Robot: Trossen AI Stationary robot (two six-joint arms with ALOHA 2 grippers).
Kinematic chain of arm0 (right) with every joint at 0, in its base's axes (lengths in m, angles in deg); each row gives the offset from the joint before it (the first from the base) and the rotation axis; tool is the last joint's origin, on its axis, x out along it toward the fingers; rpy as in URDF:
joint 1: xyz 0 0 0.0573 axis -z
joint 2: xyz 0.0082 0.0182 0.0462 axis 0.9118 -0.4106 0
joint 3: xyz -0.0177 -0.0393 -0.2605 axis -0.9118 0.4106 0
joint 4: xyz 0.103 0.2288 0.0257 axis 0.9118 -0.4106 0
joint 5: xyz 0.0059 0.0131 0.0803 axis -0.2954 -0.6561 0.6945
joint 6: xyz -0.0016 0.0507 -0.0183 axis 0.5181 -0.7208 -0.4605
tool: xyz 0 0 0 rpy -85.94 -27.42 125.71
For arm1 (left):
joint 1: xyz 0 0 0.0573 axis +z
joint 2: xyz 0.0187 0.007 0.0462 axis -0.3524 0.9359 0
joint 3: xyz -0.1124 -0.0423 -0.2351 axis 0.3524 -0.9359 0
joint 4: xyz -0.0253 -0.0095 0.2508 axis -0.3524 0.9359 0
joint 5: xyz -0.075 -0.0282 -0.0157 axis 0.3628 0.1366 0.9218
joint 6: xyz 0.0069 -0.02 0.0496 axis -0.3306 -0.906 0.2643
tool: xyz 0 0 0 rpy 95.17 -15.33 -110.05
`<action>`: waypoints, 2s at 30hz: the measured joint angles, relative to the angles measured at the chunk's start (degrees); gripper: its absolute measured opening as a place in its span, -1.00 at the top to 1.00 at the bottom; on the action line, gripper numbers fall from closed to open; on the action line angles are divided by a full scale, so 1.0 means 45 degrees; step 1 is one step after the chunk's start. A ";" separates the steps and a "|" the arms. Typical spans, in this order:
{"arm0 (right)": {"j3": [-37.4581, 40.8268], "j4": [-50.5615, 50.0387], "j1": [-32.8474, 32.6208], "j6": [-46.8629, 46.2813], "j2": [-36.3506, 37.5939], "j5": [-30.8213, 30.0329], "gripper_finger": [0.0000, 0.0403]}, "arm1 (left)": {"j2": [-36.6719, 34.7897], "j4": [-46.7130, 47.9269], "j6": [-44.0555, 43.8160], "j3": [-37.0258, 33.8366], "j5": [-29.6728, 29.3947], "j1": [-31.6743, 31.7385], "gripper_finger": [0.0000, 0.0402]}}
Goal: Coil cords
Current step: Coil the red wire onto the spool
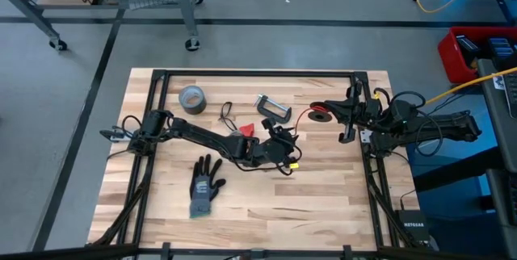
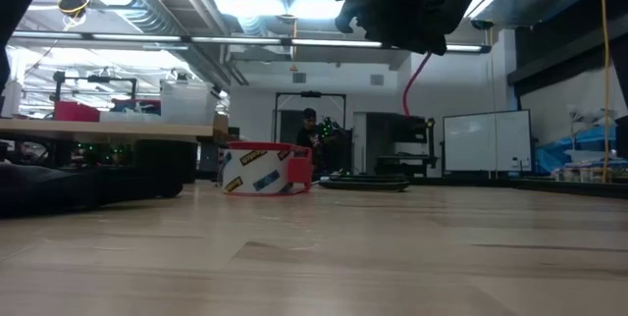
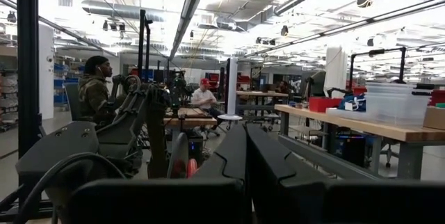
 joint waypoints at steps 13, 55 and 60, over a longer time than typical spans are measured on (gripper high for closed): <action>0.0000 0.0006 0.0000 0.0000 0.0005 -0.0005 0.97 | 0.0000 0.0008 0.0044 0.0000 -0.0005 -0.0155 0.63; 0.0010 0.3853 0.0000 0.0325 -0.5909 -0.2551 0.97 | 0.0029 -0.0899 -0.8048 0.0005 1.1106 0.0332 0.99; 0.0010 0.3799 0.0000 0.0325 -0.6364 -0.2552 0.97 | -0.0006 -0.2141 -0.8006 0.0015 1.2415 0.0335 0.99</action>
